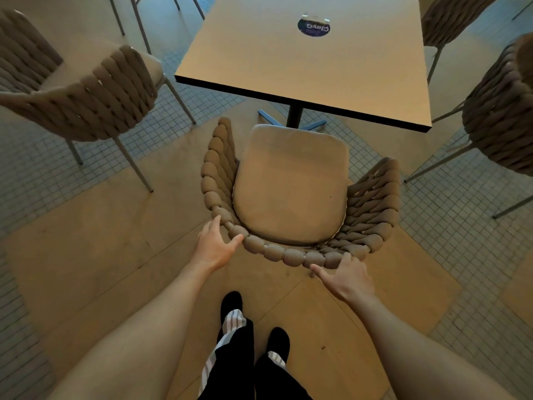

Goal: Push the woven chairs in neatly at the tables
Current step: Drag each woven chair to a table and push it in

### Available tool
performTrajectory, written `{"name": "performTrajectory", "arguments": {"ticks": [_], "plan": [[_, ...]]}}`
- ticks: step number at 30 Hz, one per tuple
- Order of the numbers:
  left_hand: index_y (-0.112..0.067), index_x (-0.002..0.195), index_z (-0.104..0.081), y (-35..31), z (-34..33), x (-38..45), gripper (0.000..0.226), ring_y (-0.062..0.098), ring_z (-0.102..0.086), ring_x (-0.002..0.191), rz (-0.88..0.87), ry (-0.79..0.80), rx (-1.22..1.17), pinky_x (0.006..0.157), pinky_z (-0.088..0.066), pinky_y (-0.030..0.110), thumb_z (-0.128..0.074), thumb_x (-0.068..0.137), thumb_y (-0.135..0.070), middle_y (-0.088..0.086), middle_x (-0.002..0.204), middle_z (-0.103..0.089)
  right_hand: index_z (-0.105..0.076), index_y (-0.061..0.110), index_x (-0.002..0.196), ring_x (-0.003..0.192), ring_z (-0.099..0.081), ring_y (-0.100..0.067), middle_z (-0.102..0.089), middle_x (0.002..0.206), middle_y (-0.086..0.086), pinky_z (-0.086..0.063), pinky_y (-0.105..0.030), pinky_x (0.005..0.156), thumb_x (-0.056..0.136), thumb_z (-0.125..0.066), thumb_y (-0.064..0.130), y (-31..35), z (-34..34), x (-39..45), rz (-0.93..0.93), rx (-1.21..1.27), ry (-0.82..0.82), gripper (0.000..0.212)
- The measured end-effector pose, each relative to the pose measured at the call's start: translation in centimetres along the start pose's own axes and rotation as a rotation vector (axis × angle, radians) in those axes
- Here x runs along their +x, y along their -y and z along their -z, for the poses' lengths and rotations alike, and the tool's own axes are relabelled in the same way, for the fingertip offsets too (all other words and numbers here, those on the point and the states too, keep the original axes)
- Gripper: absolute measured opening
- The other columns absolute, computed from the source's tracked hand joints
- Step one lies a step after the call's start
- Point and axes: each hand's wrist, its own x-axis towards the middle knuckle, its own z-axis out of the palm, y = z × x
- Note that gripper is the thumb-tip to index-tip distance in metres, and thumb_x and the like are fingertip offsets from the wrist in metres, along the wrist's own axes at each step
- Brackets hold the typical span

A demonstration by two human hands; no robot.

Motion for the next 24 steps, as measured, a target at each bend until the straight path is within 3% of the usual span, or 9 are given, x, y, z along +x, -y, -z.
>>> {"name": "performTrajectory", "arguments": {"ticks": [4, 9, 16, 24], "plan": [[-0.019, 0.157, -0.028, 0.2, 2.0, -1.4, 0.085, 0.03, -0.031, 0.144, -0.101, -0.011, 0.15, 0.116, -0.033, 0.048, -0.06, 0.09, -0.059, 0.007, 0.158, -0.033, -0.041, 0.02, 0.147, 0.137, -0.042, -0.031, -0.05, 0.144, -0.01, -0.043, -0.048, 0.109, 0.083, -0.052, 0.081, 3.3, 1.4, -0.4, 0.229, -0.064, -0.055, 0.089], [-0.025, 0.156, -0.027, 1.3, 5.5, -2.9, 0.083, 0.026, -0.033, 0.143, -0.102, -0.071, 0.282, 0.113, -0.034, 0.048, -0.051, 0.09, -0.068, 0.004, 0.159, -0.033, -0.03, 0.028, 0.156, 0.152, -0.023, -0.027, -0.034, 0.161, -0.001, -0.03, -0.051, 0.119, 0.083, -0.051, 0.083, 10.0, 1.9, -0.7, 0.466, -0.113, 0.015, 0.095], [-0.029, 0.158, -0.021, 5.9, 11.8, -3.9, 0.086, 0.025, -0.03, 0.146, 0.016, -0.131, 0.353, 0.116, -0.03, 0.047, -0.045, 0.089, -0.073, 0.005, 0.162, -0.029, -0.017, 0.03, 0.162, 0.158, -0.001, -0.03, -0.011, 0.171, -0.004, -0.014, -0.057, 0.124, 0.083, -0.052, 0.083, 20.3, 1.7, -2.7, 0.645, -0.314, 0.123, 0.101], [-0.03, 0.159, -0.017, 12.1, 19.3, -4.0, 0.089, 0.025, -0.031, 0.146, 0.145, -0.142, 0.391, 0.115, -0.031, 0.047, -0.042, 0.087, -0.077, 0.005, 0.162, -0.028, -0.017, 0.028, 0.162, 0.158, -0.001, -0.031, -0.01, 0.171, -0.005, -0.013, -0.058, 0.124, 0.081, -0.052, 0.084, 31.6, -0.4, -4.9, 0.742, -0.441, 0.183, 0.105]]}}
